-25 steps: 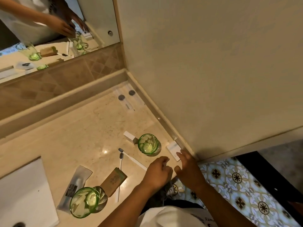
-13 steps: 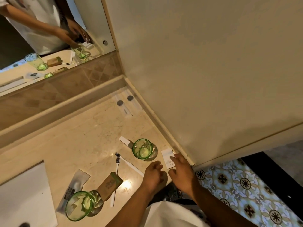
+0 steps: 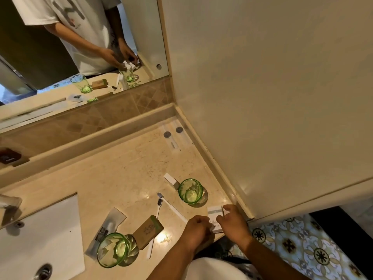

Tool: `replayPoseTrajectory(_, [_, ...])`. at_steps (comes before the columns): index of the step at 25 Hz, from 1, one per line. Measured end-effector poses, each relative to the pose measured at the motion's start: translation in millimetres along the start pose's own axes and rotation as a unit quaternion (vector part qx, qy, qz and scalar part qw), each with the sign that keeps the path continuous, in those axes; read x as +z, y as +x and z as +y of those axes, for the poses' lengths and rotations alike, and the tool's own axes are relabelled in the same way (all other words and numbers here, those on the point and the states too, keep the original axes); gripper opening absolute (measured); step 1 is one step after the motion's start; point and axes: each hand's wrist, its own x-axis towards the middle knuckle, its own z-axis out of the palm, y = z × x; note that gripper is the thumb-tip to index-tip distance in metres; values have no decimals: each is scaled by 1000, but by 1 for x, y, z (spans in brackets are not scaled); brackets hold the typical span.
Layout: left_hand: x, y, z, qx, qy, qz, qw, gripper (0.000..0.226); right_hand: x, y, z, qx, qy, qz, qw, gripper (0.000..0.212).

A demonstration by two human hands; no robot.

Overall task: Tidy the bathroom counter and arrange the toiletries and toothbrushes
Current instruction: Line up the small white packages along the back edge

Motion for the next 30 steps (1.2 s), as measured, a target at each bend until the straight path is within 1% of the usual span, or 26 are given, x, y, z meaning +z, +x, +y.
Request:
replayPoseTrajectory(3, [1, -11, 7, 7, -9, -25, 1000, 34, -5, -4, -3, -15, 37, 1, 999, 33])
replayPoseTrajectory(6, [2, -20, 18, 54, -4, -36, 998, 38, -11, -15, -15, -19, 111, 27, 993, 24])
replayPoseTrajectory(9, [3, -31, 32, 84, 8, -72, 994, 34, -14, -21, -25, -46, 168, 79, 982, 30])
replayPoseTrajectory(11, [1, -36, 42, 116, 24, -72, 990, 36, -16, -27, -33, -68, 218, 90, 970, 36])
replayPoseTrajectory(14, [-11, -40, 56, 176, 87, -42, 980, 39, -16, -39, -48, -93, 269, 84, 955, 40])
replayPoseTrajectory(16, [-25, -38, 65, 211, 126, -27, 969, 43, -11, -42, -59, -114, 280, 65, 951, 42])
replayPoseTrajectory(18, [-42, -38, 76, 234, 139, -12, 962, 46, -1, -40, -73, -130, 276, 48, 951, 47])
replayPoseTrajectory(21, [-65, -41, 97, 261, 122, 15, 957, 48, 15, -30, -100, -148, 273, 17, 950, 50])
replayPoseTrajectory(24, [-91, -40, 124, 283, 79, 41, 955, 46, 36, -10, -137, -176, 254, -12, 951, 47])
replayPoseTrajectory(27, [-115, -23, 152, 284, 53, 109, 951, 41, 54, 21, -176, -193, 215, -45, 956, 40])
replayPoseTrajectory(30, [-135, -2, 179, 286, 50, 174, 941, 39, 73, 54, -213, -218, 185, -65, 956, 39])
